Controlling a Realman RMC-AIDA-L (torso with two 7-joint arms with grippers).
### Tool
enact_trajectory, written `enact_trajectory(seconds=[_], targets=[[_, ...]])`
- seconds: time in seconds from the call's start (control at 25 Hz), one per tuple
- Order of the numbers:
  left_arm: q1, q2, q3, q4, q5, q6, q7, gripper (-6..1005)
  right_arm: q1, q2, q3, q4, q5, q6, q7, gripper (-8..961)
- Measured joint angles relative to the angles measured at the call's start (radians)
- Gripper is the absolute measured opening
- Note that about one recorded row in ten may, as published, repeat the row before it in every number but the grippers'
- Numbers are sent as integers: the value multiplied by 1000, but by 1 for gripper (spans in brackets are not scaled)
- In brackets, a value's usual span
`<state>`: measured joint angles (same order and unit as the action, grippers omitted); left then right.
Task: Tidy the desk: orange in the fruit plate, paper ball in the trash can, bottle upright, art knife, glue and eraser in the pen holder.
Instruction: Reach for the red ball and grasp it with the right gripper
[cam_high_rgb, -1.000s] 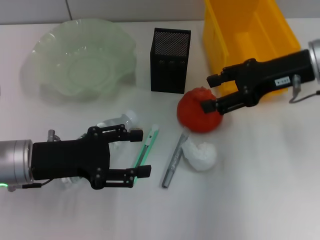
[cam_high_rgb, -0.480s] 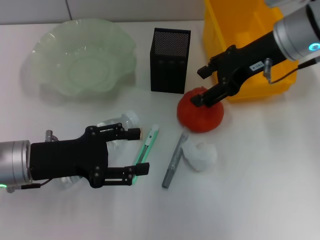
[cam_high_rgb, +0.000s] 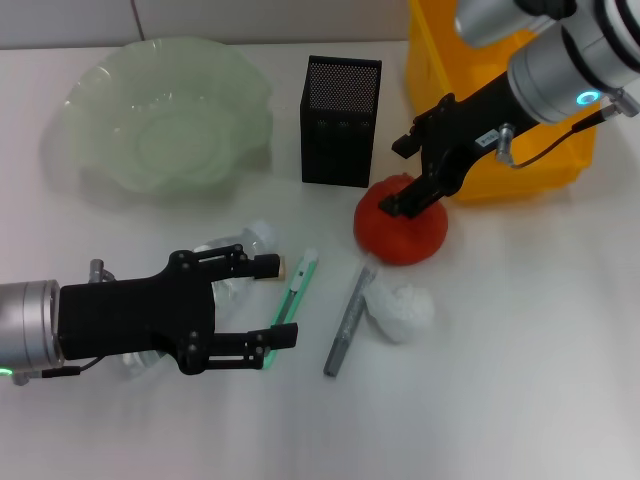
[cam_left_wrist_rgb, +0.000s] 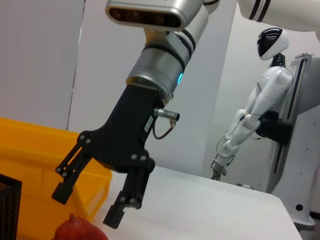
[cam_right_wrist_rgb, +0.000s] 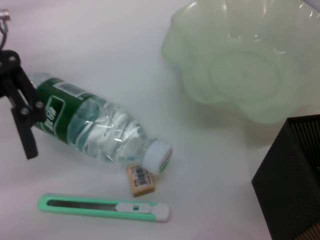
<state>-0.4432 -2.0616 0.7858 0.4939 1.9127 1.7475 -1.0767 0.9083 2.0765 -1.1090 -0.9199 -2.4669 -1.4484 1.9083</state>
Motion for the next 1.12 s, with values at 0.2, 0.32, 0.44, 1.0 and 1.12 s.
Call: enact_trajectory(seconds=[0.2,0.32,0.44,1.0,1.12], targets=[[-2,0,-1,0,0,0,0,780,0,0,-62,25,-2,58,6,833],[-4,0,-1,0,0,0,0,780,0,1,-100,41,-2,96,12,833],[-7,-1,-1,0,0,0,0,779,1,2,-136,56,-3,133,17,832],[-9,-2,0,0,-2,2,0,776,3,4,-213,88,-3,185,21,771],[-9,-2,0,0,-2,4,0,775,3,4,-212,88,-3,184,24,751]])
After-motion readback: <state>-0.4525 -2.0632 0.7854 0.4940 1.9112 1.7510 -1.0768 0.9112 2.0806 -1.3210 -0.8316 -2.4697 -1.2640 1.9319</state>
